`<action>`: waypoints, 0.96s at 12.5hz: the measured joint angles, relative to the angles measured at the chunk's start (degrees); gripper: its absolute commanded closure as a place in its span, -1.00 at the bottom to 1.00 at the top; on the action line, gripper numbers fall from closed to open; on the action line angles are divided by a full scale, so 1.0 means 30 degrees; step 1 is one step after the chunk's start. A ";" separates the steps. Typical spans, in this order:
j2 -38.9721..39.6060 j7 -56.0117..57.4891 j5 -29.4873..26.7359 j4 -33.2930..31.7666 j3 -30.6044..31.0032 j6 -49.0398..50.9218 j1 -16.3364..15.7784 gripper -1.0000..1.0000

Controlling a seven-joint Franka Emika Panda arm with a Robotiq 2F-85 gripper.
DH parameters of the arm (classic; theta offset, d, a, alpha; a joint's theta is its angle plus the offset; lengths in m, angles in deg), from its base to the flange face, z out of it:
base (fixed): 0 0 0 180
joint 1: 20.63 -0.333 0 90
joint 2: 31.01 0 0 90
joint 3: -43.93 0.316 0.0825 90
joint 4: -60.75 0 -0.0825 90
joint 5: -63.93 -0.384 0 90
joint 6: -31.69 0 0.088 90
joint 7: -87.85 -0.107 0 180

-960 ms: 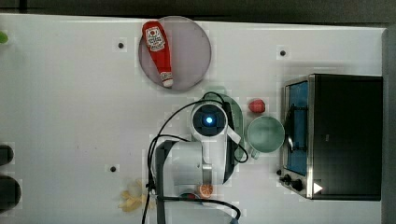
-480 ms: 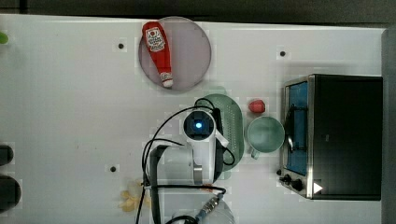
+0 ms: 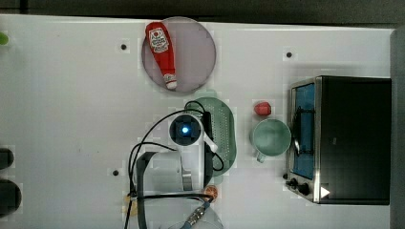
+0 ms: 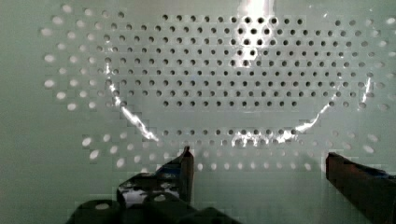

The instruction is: Drag strainer right to left.

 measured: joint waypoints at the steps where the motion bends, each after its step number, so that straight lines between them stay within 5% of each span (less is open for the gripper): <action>1: -0.0019 -0.0224 0.0221 -0.0037 0.0121 0.0205 -0.0184 -1.00; 7: 0.1110 -0.2686 -0.1144 0.1231 0.1160 0.0056 -0.1832 -1.00; 12: 0.1968 -0.3637 -0.2387 0.2686 0.1391 0.0392 -0.4588 -1.00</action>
